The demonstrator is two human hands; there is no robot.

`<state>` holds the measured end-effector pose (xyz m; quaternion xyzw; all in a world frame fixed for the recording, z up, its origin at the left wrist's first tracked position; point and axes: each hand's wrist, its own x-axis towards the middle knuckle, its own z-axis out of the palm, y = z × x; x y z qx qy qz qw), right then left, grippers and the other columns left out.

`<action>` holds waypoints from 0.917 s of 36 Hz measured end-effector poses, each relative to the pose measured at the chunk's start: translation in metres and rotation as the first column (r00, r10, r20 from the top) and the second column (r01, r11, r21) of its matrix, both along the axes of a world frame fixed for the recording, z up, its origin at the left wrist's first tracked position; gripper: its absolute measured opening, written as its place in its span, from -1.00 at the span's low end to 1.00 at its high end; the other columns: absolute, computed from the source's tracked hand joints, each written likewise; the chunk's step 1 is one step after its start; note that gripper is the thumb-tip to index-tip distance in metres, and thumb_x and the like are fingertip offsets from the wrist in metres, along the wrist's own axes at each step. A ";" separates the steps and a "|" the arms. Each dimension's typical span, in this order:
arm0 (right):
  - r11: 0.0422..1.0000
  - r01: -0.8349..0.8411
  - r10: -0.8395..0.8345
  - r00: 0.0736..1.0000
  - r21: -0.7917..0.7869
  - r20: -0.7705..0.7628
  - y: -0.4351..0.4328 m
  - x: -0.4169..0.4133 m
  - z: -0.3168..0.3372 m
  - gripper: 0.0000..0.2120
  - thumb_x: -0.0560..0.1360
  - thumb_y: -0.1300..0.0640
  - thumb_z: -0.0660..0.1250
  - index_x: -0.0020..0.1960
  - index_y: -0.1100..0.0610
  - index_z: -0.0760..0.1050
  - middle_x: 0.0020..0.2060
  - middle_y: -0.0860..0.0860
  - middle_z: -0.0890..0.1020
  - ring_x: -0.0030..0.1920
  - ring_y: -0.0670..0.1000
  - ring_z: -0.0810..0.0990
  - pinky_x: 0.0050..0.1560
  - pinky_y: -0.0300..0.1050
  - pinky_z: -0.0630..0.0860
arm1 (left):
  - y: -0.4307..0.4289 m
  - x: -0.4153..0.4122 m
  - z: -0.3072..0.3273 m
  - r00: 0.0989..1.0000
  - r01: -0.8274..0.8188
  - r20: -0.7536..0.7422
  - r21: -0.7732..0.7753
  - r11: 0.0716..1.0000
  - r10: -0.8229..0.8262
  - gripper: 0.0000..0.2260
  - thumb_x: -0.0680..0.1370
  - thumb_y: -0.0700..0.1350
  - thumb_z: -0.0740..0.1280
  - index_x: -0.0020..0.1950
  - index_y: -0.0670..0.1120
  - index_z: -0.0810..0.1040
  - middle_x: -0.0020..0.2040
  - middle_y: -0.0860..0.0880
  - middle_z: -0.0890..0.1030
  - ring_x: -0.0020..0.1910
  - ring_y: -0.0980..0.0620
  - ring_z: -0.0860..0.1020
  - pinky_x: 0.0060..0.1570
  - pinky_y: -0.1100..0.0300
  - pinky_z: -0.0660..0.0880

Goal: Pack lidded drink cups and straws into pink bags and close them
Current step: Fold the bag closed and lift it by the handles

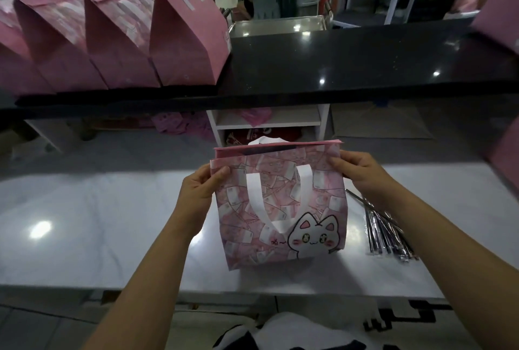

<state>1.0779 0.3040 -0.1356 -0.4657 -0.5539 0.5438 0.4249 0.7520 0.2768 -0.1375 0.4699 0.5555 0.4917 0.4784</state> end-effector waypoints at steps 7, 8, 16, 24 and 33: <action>0.986 0.158 -0.154 0.986 0.050 -0.067 0.001 0.004 0.004 -0.86 0.52 0.21 0.41 0.06 0.17 0.68 -0.06 0.06 0.75 -0.01 0.03 0.72 -0.04 -0.25 0.62 | 0.007 0.000 0.007 0.999 -0.025 0.033 0.027 0.999 0.024 -0.78 0.46 0.07 0.42 0.00 -0.03 0.72 -0.09 0.01 0.75 -0.12 0.05 0.71 -0.20 0.31 0.60; 0.980 0.190 -0.185 0.979 0.053 -0.080 0.001 0.002 0.003 -0.87 0.51 0.21 0.42 0.04 0.18 0.69 -0.08 0.07 0.75 -0.04 0.03 0.73 -0.06 -0.24 0.62 | 0.008 0.001 0.008 0.998 -0.038 0.045 0.033 0.999 0.037 -0.81 0.47 0.04 0.43 -0.02 -0.03 0.72 -0.11 0.01 0.75 -0.15 0.05 0.71 -0.23 0.32 0.59; 0.946 0.325 -0.321 0.934 0.004 -0.158 0.001 -0.014 -0.002 -0.83 0.49 0.36 0.42 0.00 0.15 0.68 -0.14 0.06 0.75 -0.15 0.03 0.73 -0.18 -0.17 0.64 | 0.009 0.009 0.008 0.975 -0.141 0.183 0.058 0.988 0.128 -0.89 0.48 -0.16 0.50 -0.01 -0.06 0.74 -0.10 -0.04 0.75 -0.17 0.01 0.72 -0.25 0.24 0.61; 0.926 0.378 -0.375 0.919 -0.004 -0.117 0.002 -0.018 -0.007 -0.73 0.44 0.41 0.46 -0.06 0.08 0.54 -0.20 0.03 0.65 -0.21 -0.06 0.67 -0.23 -0.23 0.60 | 0.009 0.006 0.002 0.948 -0.227 0.240 0.041 0.973 0.211 -0.87 0.44 -0.21 0.55 -0.06 -0.04 0.75 -0.09 -0.09 0.75 -0.11 -0.07 0.73 -0.19 0.16 0.65; 0.995 0.090 -0.091 0.996 0.049 0.017 0.001 -0.007 0.008 -0.59 0.54 0.37 0.33 0.26 -0.04 0.55 -0.18 0.08 0.67 -0.18 0.01 0.68 -0.17 -0.19 0.61 | 0.008 -0.011 0.003 0.989 -0.078 0.135 0.070 0.994 0.068 -0.58 0.49 -0.24 0.49 0.25 0.10 0.49 -0.15 -0.14 0.69 -0.18 -0.10 0.71 -0.30 0.13 0.63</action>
